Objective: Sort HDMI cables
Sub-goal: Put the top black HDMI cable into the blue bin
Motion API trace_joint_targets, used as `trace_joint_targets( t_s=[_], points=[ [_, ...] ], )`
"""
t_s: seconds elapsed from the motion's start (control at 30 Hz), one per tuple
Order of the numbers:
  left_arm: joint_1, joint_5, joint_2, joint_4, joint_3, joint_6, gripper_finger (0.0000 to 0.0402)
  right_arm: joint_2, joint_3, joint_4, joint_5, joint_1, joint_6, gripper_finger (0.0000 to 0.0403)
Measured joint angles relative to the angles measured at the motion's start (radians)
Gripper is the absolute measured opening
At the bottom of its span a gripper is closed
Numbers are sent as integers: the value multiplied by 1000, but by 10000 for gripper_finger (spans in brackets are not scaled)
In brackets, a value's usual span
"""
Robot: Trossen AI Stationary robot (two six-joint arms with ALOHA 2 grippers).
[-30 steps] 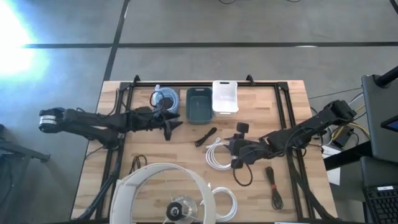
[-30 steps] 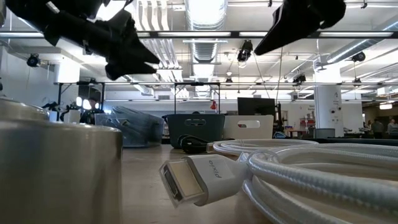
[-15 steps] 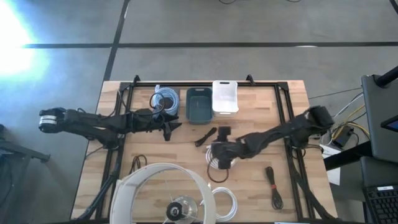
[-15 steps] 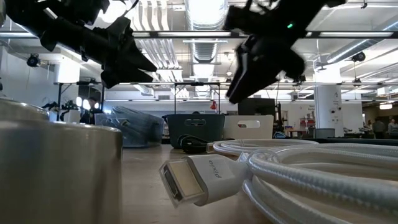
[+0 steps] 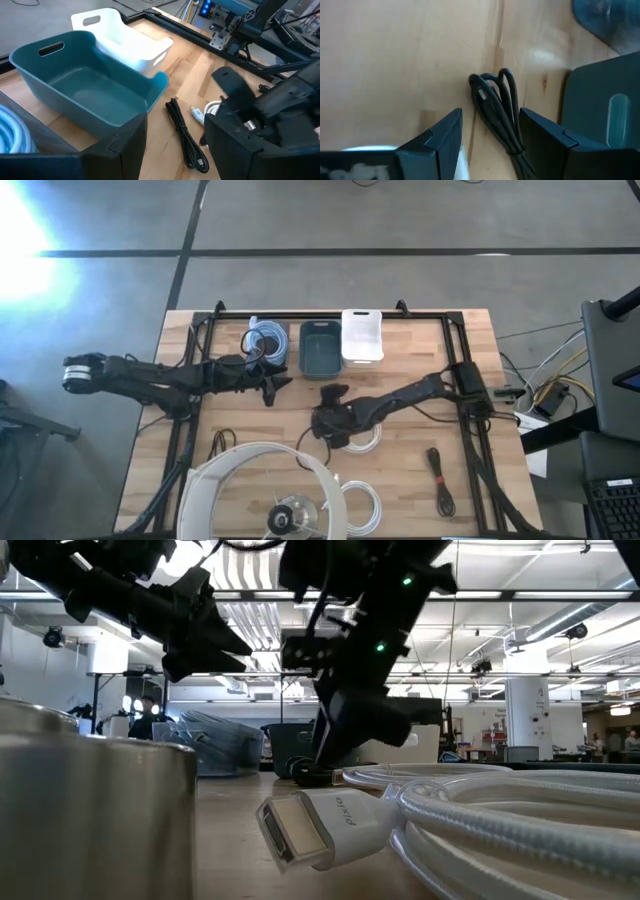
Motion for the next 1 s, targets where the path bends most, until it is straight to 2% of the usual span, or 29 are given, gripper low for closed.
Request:
trace_joint_targets(
  t_s=[0.27, 0.4, 0.53, 0.8, 1.0],
  points=[
    [0, 0, 0, -2, 0, 2, 202, 84, 78, -40, -5, -59, 1, 194],
    [0, 0, 0, -7, 0, 2, 202, 90, 79, -52, -73, -84, 0, 190],
    [0, 0, 0, -7, 0, 3, 202, 89, 77, -55, -113, -97, 2, 161],
    [0, 0, 0, -7, 0, 4, 202, 80, 78, -71, -108, -92, 8, 57],
    [0, 0, 0, -7, 0, 5, 202, 22, 76, -164, -120, -64, 21, 56]
  ],
)
